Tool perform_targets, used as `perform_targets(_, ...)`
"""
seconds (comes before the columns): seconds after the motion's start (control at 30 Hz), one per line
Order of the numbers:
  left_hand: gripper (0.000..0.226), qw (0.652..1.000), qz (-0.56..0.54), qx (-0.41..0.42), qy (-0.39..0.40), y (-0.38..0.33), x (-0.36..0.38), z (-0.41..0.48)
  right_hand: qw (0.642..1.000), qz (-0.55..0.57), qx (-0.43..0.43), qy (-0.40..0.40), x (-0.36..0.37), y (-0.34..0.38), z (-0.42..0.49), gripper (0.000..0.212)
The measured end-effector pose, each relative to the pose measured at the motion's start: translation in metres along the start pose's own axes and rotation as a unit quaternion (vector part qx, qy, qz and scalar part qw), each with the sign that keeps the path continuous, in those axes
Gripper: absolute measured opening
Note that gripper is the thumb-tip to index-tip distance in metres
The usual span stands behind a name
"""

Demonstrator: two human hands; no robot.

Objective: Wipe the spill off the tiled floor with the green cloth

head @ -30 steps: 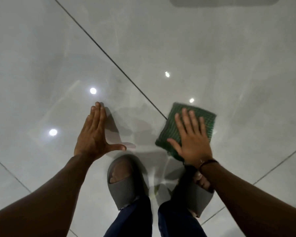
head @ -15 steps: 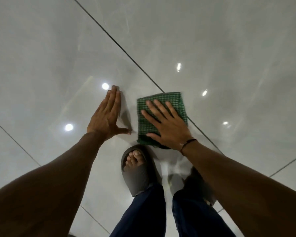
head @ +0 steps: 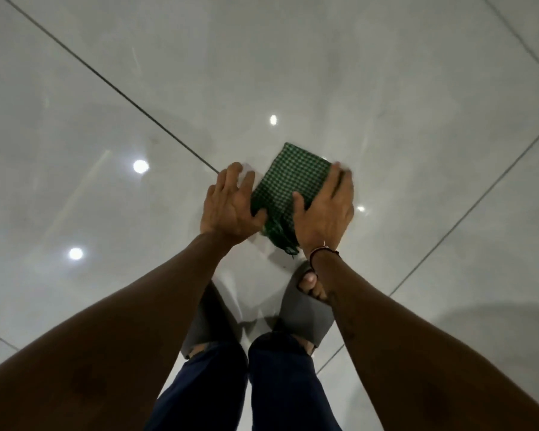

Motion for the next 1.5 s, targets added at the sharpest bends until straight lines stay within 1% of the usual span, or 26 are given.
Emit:
perform_targets(0.03,0.079,1.000,-0.026,-0.007,-0.004,-0.010,0.001,0.003,0.994,0.061,0.086,-0.008,-0.003,-0.004,-0.003,0.099)
perform_targets(0.07,0.071,0.998,-0.056,-0.019,0.004,-0.020,0.001,0.006,0.980,0.118,0.160,0.001,-0.004,-0.006,-0.004,0.100)
perform_targets(0.1,0.066,0.995,-0.085,-0.039,0.021,-0.030,0.002,0.009,0.961,0.178,0.211,0.018,-0.007,-0.006,-0.005,0.099)
perform_targets(0.13,0.062,0.991,-0.110,-0.065,0.042,-0.037,0.004,0.013,0.940,0.237,0.241,0.034,-0.008,-0.005,-0.002,0.094)
perform_targets(0.17,0.058,0.985,-0.132,-0.092,0.066,-0.040,0.004,0.017,0.920,0.287,0.260,0.053,-0.010,-0.004,0.001,0.084)
perform_targets(0.23,0.043,0.964,-0.187,-0.142,0.122,-0.039,0.001,0.022,0.891,0.340,0.280,0.112,-0.018,0.001,0.003,0.053)
perform_targets(0.27,0.037,0.948,-0.230,-0.166,0.145,-0.037,-0.005,0.021,0.878,0.364,0.277,0.144,-0.023,0.006,0.004,0.038)
perform_targets(0.33,0.027,0.910,-0.323,-0.210,0.152,-0.037,-0.027,0.007,0.852,0.411,0.266,0.184,-0.045,0.023,-0.005,0.014)
perform_targets(0.37,0.018,0.894,-0.360,-0.226,0.141,-0.042,-0.046,-0.006,0.847,0.422,0.259,0.192,-0.063,0.035,-0.012,0.007)
perform_targets(0.4,0.012,0.881,-0.391,-0.233,0.126,-0.048,-0.070,-0.018,0.846,0.427,0.256,0.191,-0.084,0.047,-0.015,0.011)
perform_targets(0.43,0.015,0.870,-0.421,-0.235,0.108,-0.052,-0.095,-0.031,0.839,0.443,0.256,0.185,-0.106,0.058,-0.019,0.017)
perform_targets(0.47,0.016,0.860,-0.444,-0.233,0.093,-0.057,-0.124,-0.048,0.837,0.454,0.246,0.184,-0.131,0.071,-0.025,0.019)
perform_targets(0.5,0.010,0.854,-0.459,-0.231,0.082,-0.064,-0.154,-0.062,0.834,0.460,0.237,0.192,-0.161,0.087,-0.030,0.019)
perform_targets(0.53,0.006,0.853,-0.467,-0.218,0.083,-0.075,-0.187,-0.076,0.835,0.460,0.224,0.202,-0.197,0.104,-0.034,0.017)
perform_targets(0.6,0.019,0.846,-0.487,-0.205,0.073,-0.092,-0.254,-0.100,0.836,0.467,0.199,0.206,-0.265,0.137,-0.040,0.014)
perform_targets(0.67,0.019,0.832,-0.516,-0.197,0.052,-0.113,-0.329,-0.117,0.840,0.467,0.176,0.211,-0.338,0.177,-0.040,0.013)
perform_targets(0.77,0.025,0.821,-0.539,-0.181,0.045,-0.151,-0.443,-0.133,0.844,0.476,0.140,0.205,-0.447,0.235,-0.029,0.023)
perform_targets(0.87,0.015,0.823,-0.546,-0.152,0.020,-0.188,-0.542,-0.120,0.844,0.495,0.098,0.180,-0.545,0.284,0.000,0.029)
perform_targets(0.97,0.008,0.816,-0.566,-0.110,-0.036,-0.214,-0.614,-0.090,0.840,0.512,0.033,0.178,-0.610,0.324,0.043,0.027)
perform_targets(1.07,0.009,0.800,-0.588,-0.093,-0.071,-0.235,-0.653,-0.044,0.841,0.516,-0.013,0.164,-0.643,0.350,0.102,0.032)
perform_targets(1.17,0.008,0.803,-0.580,-0.089,-0.102,-0.246,-0.674,0.018,0.863,0.474,-0.048,0.167,-0.652,0.378,0.179,0.044)
perform_targets(1.23,0.018,0.801,-0.577,-0.103,-0.119,-0.249,-0.678,0.052,0.877,0.438,-0.066,0.187,-0.653,0.392,0.220,0.053)
perform_targets(1.33,0.033,0.821,-0.540,-0.140,-0.123,-0.249,-0.683,0.080,0.914,0.340,-0.075,0.208,-0.648,0.400,0.260,0.056)
perform_targets(1.4,0.042,0.837,-0.502,-0.175,-0.128,-0.245,-0.690,0.080,0.953,0.238,-0.070,0.173,-0.652,0.400,0.268,0.053)
perform_targets(1.43,0.045,0.847,-0.481,-0.179,-0.138,-0.240,-0.691,0.078,0.961,0.213,-0.073,0.162,-0.652,0.399,0.267,0.053)
perform_targets(1.5,0.049,0.879,-0.412,-0.196,-0.137,-0.242,-0.707,0.062,0.966,0.178,-0.097,0.162,-0.666,0.406,0.255,0.046)
Point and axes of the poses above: each hand's wrist, its own z-axis towards the middle knuckle, its own x-axis out of the palm, y = z × x, the point moved 3 cm from there along z, towards the middle knuckle, and after that the axes turned 5 degrees about y, right-handed, at the moved point
